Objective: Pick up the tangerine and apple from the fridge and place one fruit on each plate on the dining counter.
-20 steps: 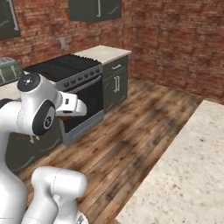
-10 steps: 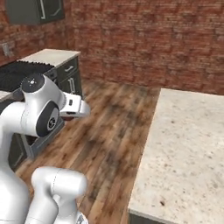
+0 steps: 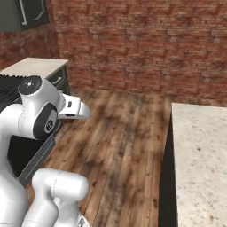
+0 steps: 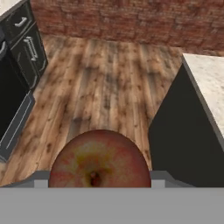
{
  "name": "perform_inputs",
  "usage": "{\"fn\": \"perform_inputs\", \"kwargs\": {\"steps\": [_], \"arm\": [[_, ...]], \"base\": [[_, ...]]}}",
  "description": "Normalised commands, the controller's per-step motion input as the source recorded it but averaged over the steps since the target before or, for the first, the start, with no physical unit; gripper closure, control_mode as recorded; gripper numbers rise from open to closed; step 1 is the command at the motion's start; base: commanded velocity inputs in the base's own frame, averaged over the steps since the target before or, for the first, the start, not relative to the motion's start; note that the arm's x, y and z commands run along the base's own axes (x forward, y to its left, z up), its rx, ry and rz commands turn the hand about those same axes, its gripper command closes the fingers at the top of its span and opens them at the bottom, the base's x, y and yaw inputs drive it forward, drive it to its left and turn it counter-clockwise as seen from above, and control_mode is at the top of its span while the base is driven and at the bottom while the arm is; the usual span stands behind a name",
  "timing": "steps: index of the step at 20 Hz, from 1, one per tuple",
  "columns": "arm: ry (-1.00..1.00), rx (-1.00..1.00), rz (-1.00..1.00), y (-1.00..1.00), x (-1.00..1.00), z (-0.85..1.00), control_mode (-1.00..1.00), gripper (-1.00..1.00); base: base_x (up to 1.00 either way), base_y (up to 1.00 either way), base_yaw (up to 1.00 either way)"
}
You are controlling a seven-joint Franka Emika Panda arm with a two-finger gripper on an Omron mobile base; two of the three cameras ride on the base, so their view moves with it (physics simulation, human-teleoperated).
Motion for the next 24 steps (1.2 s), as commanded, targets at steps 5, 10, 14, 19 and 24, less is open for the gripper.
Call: {"fn": "perform_inputs", "kwargs": {"steps": [5,10,14,19,24], "arm": [[0.00,0.00,0.00,0.00,0.00,0.00,1.00,1.00],[0.00,0.00,0.00,0.00,0.00,0.00,1.00,1.00],[0.00,0.00,0.00,0.00,0.00,0.00,1.00,1.00],[0.00,0.00,0.00,0.00,0.00,0.00,1.00,1.00],[0.00,0.00,0.00,0.00,0.00,0.00,1.00,1.00]], "base": [[1.00,0.10,-0.41],[1.00,0.55,-0.41],[1.00,0.66,-0.41],[1.00,0.73,-0.44],[1.00,0.83,-0.57]]}}
